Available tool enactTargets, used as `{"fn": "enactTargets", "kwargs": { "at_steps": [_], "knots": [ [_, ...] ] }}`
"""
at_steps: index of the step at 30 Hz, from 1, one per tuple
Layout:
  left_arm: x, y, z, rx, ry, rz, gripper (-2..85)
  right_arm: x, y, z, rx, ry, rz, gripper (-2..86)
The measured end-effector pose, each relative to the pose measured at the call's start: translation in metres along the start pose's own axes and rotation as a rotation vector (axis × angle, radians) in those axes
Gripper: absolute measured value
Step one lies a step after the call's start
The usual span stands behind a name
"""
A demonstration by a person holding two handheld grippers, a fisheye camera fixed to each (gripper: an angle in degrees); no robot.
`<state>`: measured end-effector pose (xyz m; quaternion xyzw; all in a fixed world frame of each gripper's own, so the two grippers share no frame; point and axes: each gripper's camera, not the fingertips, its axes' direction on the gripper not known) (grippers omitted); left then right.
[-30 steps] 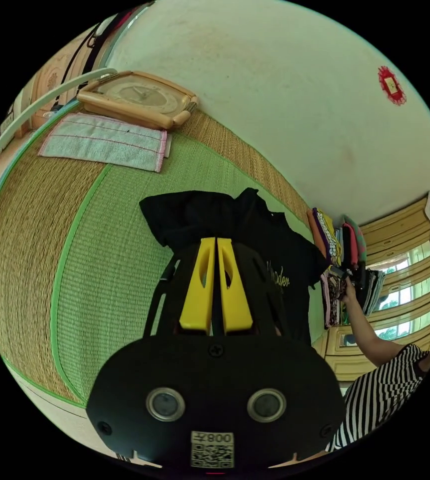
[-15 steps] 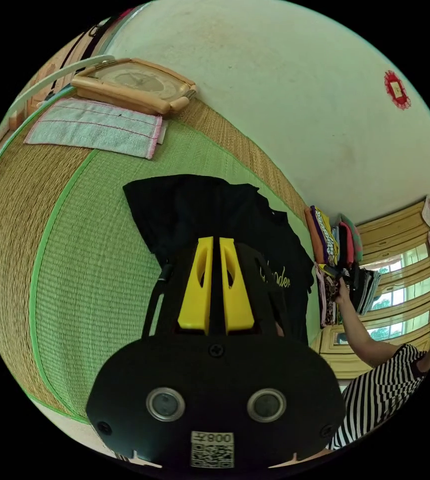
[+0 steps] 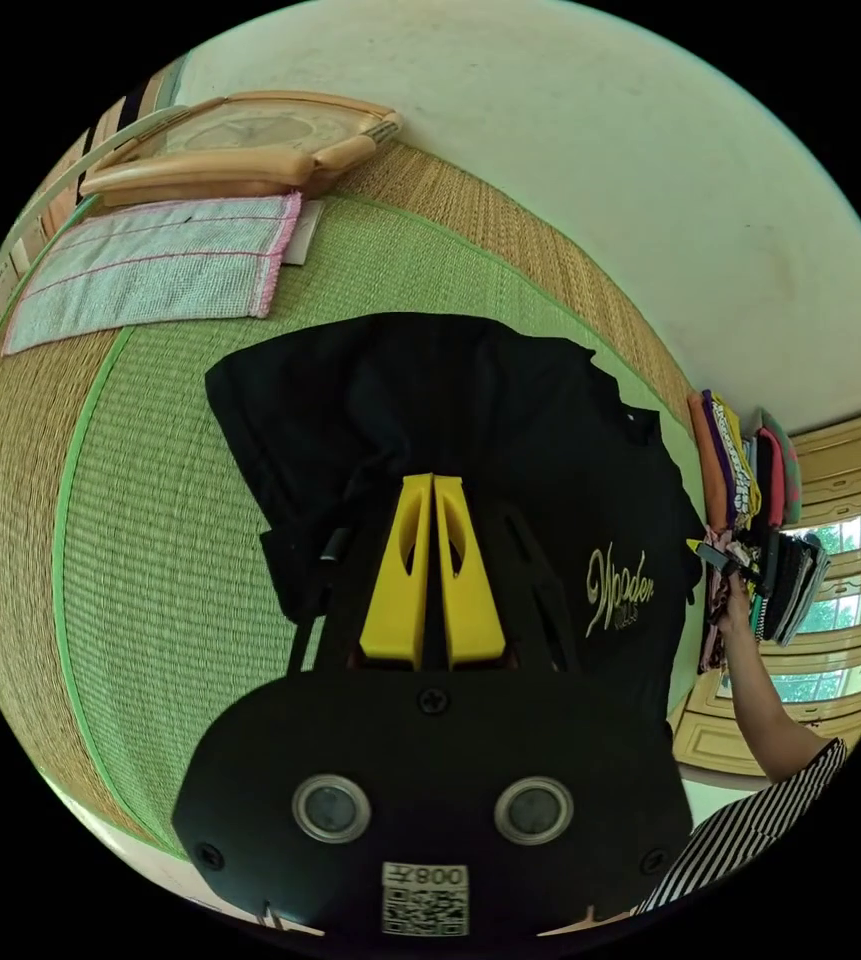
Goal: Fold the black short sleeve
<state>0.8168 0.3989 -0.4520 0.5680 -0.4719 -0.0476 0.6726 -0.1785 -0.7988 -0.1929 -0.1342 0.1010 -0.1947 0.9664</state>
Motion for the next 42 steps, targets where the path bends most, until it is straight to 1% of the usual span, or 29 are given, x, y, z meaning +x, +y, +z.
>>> {"fn": "enactTargets", "kwargs": {
  "at_steps": [2, 3, 5, 10, 13, 14, 17, 19, 23, 25, 27, 29, 31, 33, 35, 36, 39, 41, 42],
  "knots": [
    [0.013, -0.004, -0.003, 0.025, -0.023, 0.002, 0.2, -0.014, 0.003, -0.009, 0.029, 0.053, 0.022, 0.0],
    [0.025, -0.005, -0.006, 0.050, -0.003, 0.030, 0.2, -0.028, 0.006, -0.017, 0.049, 0.085, 0.004, 0.0],
    [0.044, -0.009, -0.007, 0.068, 0.033, 0.088, 0.3, -0.051, 0.007, -0.028, 0.089, 0.088, -0.041, 0.0],
    [0.102, -0.042, 0.013, 0.040, 0.082, 0.195, 0.1, -0.121, -0.015, -0.032, 0.109, 0.177, -0.143, 0.0],
    [0.135, -0.063, 0.029, 0.027, 0.077, 0.234, 0.1, -0.160, -0.030, -0.016, 0.068, 0.259, -0.199, 0.0],
    [0.141, -0.067, 0.033, 0.020, 0.075, 0.244, 0.1, -0.171, -0.034, -0.003, 0.024, 0.289, -0.213, 0.0],
    [0.170, -0.079, 0.061, -0.050, 0.004, 0.286, 0.1, -0.194, -0.024, -0.001, 0.088, 0.374, -0.225, -0.1],
    [0.180, -0.077, 0.067, 0.000, 0.006, 0.280, 0.1, -0.206, -0.014, -0.004, 0.118, 0.403, -0.270, 0.0],
    [0.177, -0.081, 0.065, -0.002, 0.087, 0.198, 0.1, -0.219, -0.017, -0.022, 0.079, 0.375, -0.259, 0.1],
    [0.184, -0.079, 0.057, 0.031, 0.110, 0.208, 0.1, -0.223, -0.015, -0.037, 0.130, 0.342, -0.241, 0.0],
    [0.192, -0.077, 0.052, 0.053, 0.108, 0.222, 0.1, -0.234, -0.013, -0.056, 0.194, 0.286, -0.242, 0.0],
    [0.199, -0.078, 0.054, 0.042, 0.107, 0.238, 0.1, -0.244, -0.016, -0.060, 0.201, 0.258, -0.265, 0.0],
    [0.206, -0.079, 0.062, -0.001, 0.071, 0.248, 0.1, -0.251, -0.023, -0.053, 0.171, 0.281, -0.268, 0.0],
    [0.206, -0.077, 0.059, 0.015, 0.086, 0.237, 0.1, -0.245, -0.033, -0.036, 0.098, 0.305, -0.245, 0.1],
    [0.204, -0.075, 0.056, 0.014, 0.111, 0.226, 0.0, -0.234, -0.033, -0.045, 0.134, 0.250, -0.202, 0.1],
    [0.203, -0.073, 0.054, 0.010, 0.124, 0.223, 0.0, -0.228, -0.036, -0.050, 0.120, 0.209, -0.182, 0.1],
    [0.205, -0.065, 0.045, 0.002, 0.112, 0.222, 0.0, -0.225, -0.030, -0.063, 0.131, 0.224, -0.156, 0.1],
    [0.208, -0.057, 0.038, 0.007, 0.091, 0.239, 0.0, -0.231, -0.021, -0.075, 0.188, 0.225, -0.181, 0.1],
    [0.210, -0.052, 0.035, 0.009, 0.083, 0.253, 0.0, -0.236, -0.018, -0.082, 0.210, 0.194, -0.200, 0.1]
  ]
}}
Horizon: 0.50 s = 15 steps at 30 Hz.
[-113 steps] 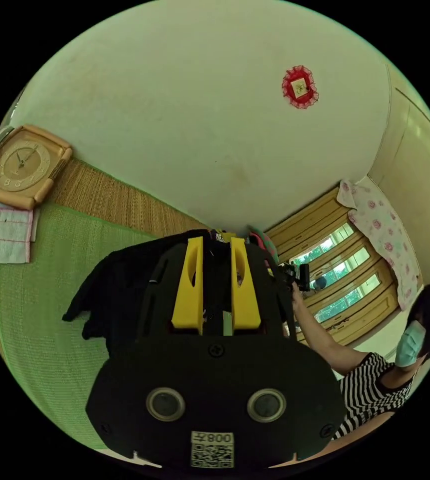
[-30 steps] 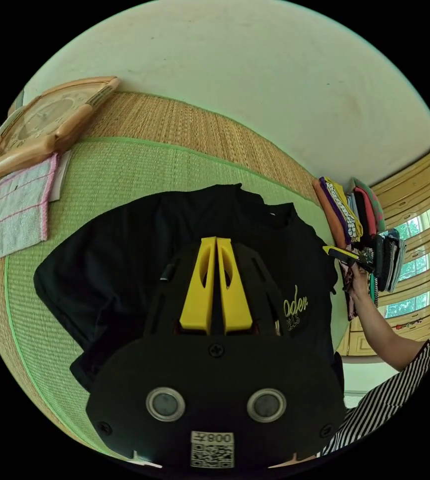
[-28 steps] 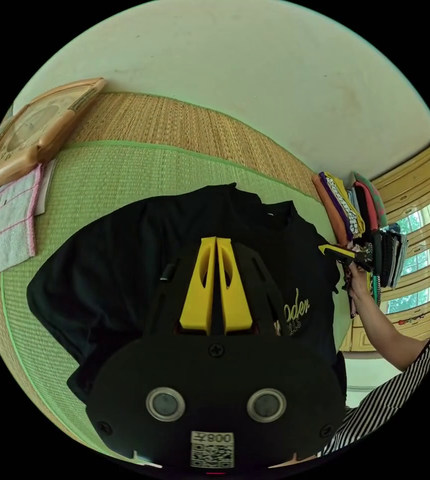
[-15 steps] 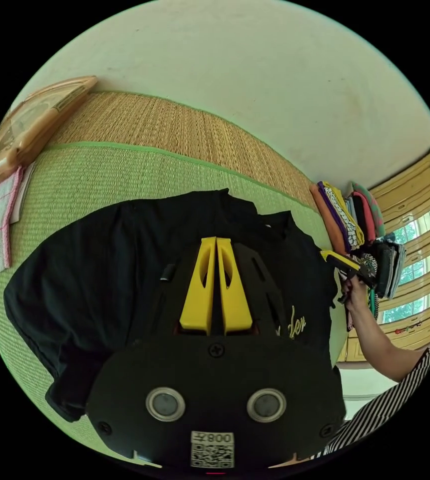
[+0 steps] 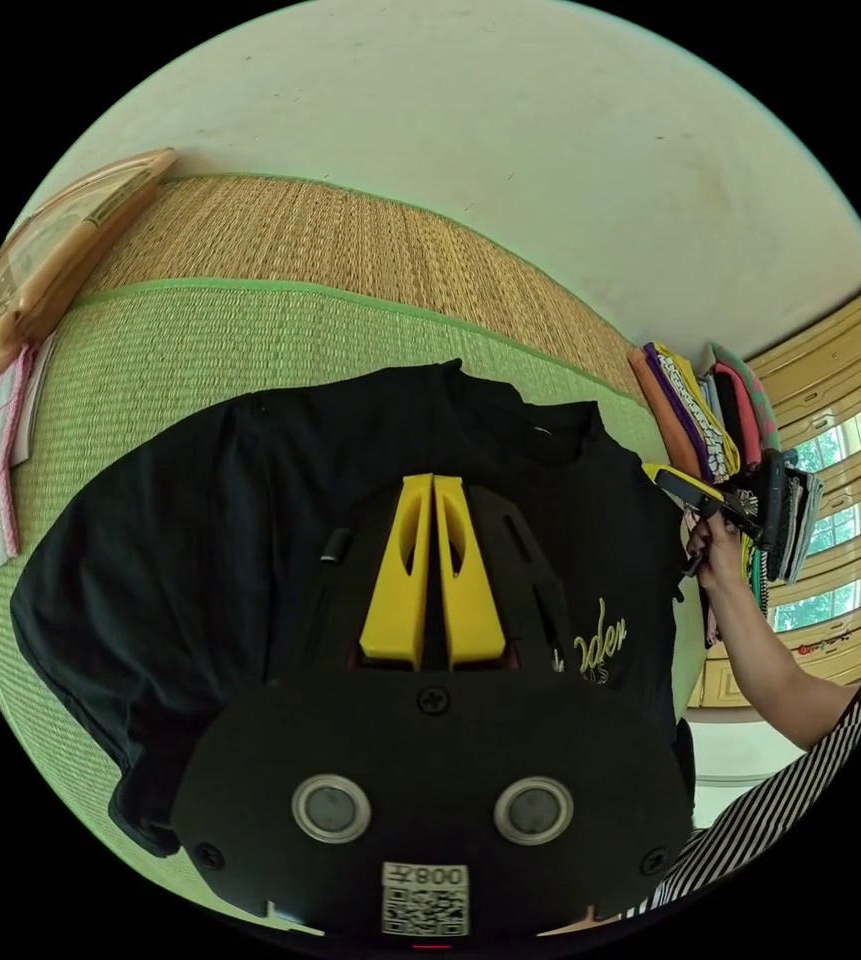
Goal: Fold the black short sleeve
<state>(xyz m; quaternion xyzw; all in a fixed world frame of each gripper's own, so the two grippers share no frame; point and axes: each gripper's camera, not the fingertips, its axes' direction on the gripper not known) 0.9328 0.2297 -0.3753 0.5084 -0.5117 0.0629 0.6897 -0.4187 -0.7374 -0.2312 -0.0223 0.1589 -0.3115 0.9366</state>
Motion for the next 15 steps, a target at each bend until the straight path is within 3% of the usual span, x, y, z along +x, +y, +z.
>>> {"fn": "enactTargets", "kwargs": {
  "at_steps": [11, 15],
  "knots": [
    [0.017, 0.047, -0.024, 0.019, -0.037, 0.087, 0.0, -0.003, -0.008, 0.016, -0.077, -0.002, -0.018, 0.0],
    [0.030, 0.064, -0.040, -0.055, -0.084, 0.140, 0.1, 0.005, 0.007, 0.003, -0.070, 0.069, 0.006, 0.0]
  ]
}}
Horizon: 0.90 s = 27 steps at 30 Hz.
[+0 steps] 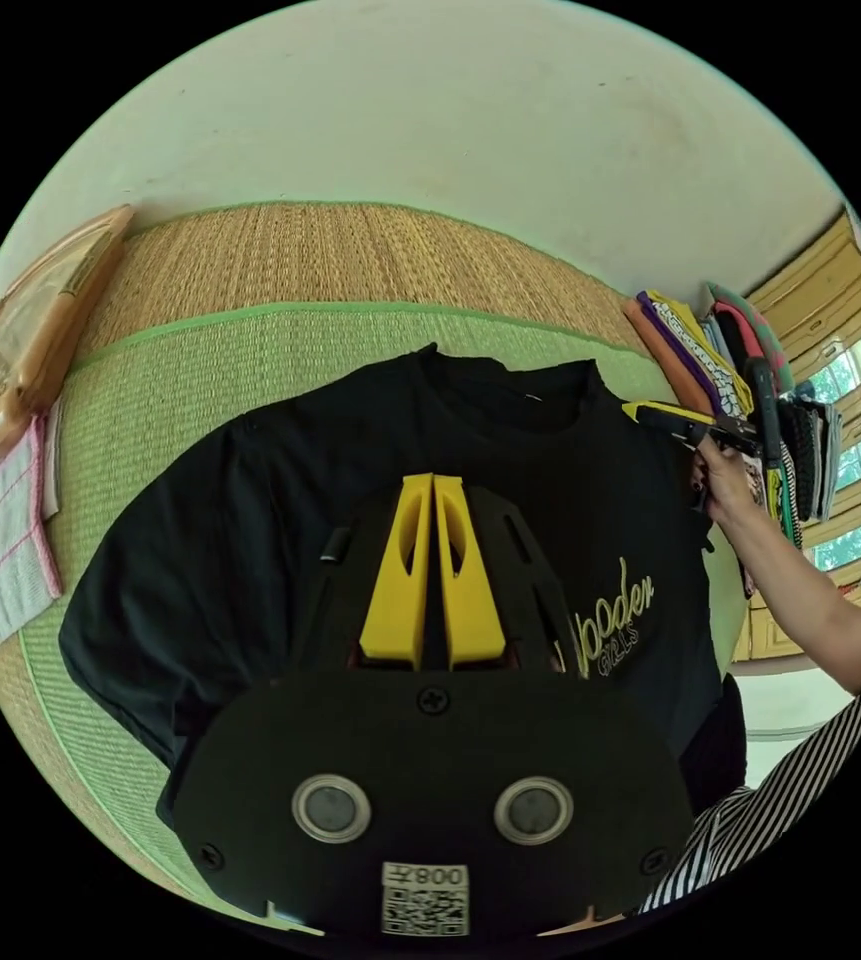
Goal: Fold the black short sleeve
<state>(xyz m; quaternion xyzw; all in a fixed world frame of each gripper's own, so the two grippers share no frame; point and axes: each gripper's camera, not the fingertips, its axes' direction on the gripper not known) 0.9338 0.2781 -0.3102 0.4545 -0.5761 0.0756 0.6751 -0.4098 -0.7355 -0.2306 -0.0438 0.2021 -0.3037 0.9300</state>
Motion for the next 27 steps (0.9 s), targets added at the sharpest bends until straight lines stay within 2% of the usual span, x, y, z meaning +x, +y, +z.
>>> {"fn": "enactTargets", "kwargs": {
  "at_steps": [5, 8, 9, 11, 13, 16, 22, 27],
  "knots": [
    [0.012, 0.056, -0.048, 0.084, -0.037, 0.066, 0.1, 0.014, 0.045, -0.037, 0.097, -0.017, -0.006, 0.0],
    [-0.002, 0.102, -0.069, 0.105, -0.066, 0.022, 0.1, 0.032, 0.072, -0.034, 0.067, -0.018, 0.016, 0.0],
    [-0.011, 0.119, -0.069, 0.075, -0.073, -0.005, 0.1, 0.040, 0.077, -0.022, 0.008, -0.005, 0.027, 0.0],
    [-0.028, 0.138, -0.060, -0.021, -0.067, -0.075, 0.1, 0.053, 0.085, -0.023, 0.025, -0.040, 0.034, 0.0],
    [-0.039, 0.163, -0.075, 0.031, -0.007, -0.127, 0.1, 0.064, 0.088, -0.030, 0.000, -0.052, 0.059, 0.1],
    [-0.034, 0.194, -0.099, 0.064, 0.023, -0.117, 0.1, 0.076, 0.113, -0.063, 0.069, -0.067, 0.053, 0.1],
    [-0.016, 0.298, -0.141, 0.003, 0.087, -0.109, 0.1, 0.095, 0.235, -0.109, 0.025, -0.183, 0.029, 0.0],
    [-0.014, 0.406, -0.173, -0.092, 0.144, -0.207, 0.1, 0.127, 0.366, -0.138, -0.097, -0.312, 0.163, 0.0]
  ]
}}
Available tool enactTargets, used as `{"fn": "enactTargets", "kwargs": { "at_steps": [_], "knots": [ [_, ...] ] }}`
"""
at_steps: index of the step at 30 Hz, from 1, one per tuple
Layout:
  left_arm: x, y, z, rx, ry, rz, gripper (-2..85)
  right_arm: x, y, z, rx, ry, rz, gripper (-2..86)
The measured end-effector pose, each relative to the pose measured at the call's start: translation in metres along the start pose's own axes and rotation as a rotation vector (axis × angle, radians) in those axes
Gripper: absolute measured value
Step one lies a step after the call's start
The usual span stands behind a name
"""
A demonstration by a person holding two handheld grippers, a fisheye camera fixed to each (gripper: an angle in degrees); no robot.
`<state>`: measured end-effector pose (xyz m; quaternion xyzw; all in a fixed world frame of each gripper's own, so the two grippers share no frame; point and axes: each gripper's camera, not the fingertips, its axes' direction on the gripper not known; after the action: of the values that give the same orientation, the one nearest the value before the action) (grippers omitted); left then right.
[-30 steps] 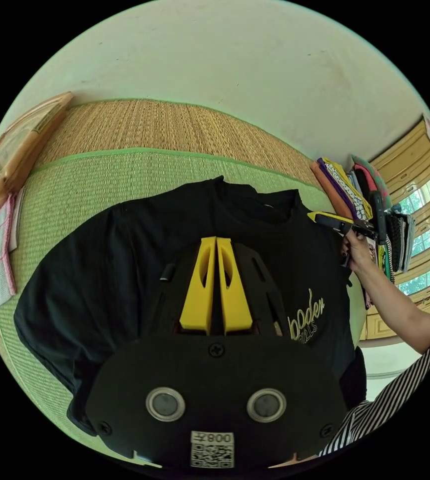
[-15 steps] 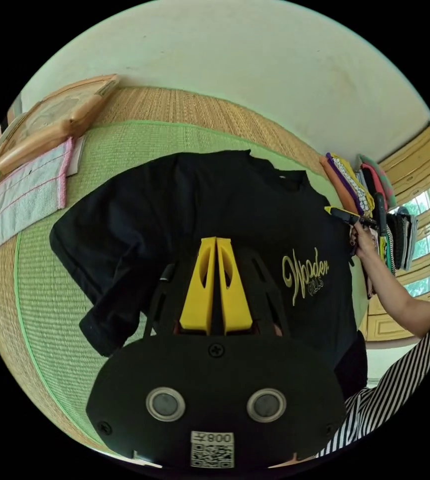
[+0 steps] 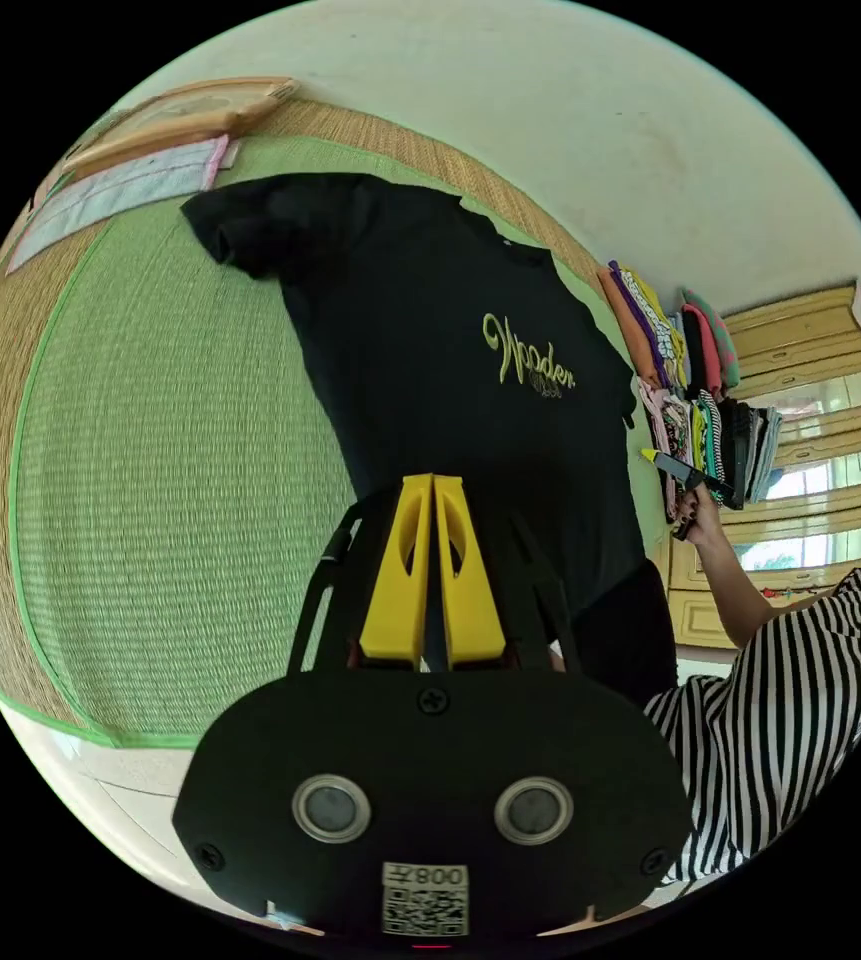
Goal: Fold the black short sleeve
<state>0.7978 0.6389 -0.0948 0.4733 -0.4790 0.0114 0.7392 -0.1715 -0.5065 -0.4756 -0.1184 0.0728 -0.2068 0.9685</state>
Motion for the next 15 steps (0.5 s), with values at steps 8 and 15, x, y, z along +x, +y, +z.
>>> {"fn": "enactTargets", "kwargs": {
  "at_steps": [8, 15],
  "knots": [
    [-0.023, 0.141, -0.034, -0.025, 0.116, -0.152, 0.2, 0.007, 0.113, -0.018, -0.101, -0.034, 0.055, 0.0],
    [-0.028, 0.218, -0.057, -0.046, 0.170, -0.152, 1.3, 0.017, 0.165, -0.037, -0.080, -0.046, 0.090, 0.1]
  ]
}}
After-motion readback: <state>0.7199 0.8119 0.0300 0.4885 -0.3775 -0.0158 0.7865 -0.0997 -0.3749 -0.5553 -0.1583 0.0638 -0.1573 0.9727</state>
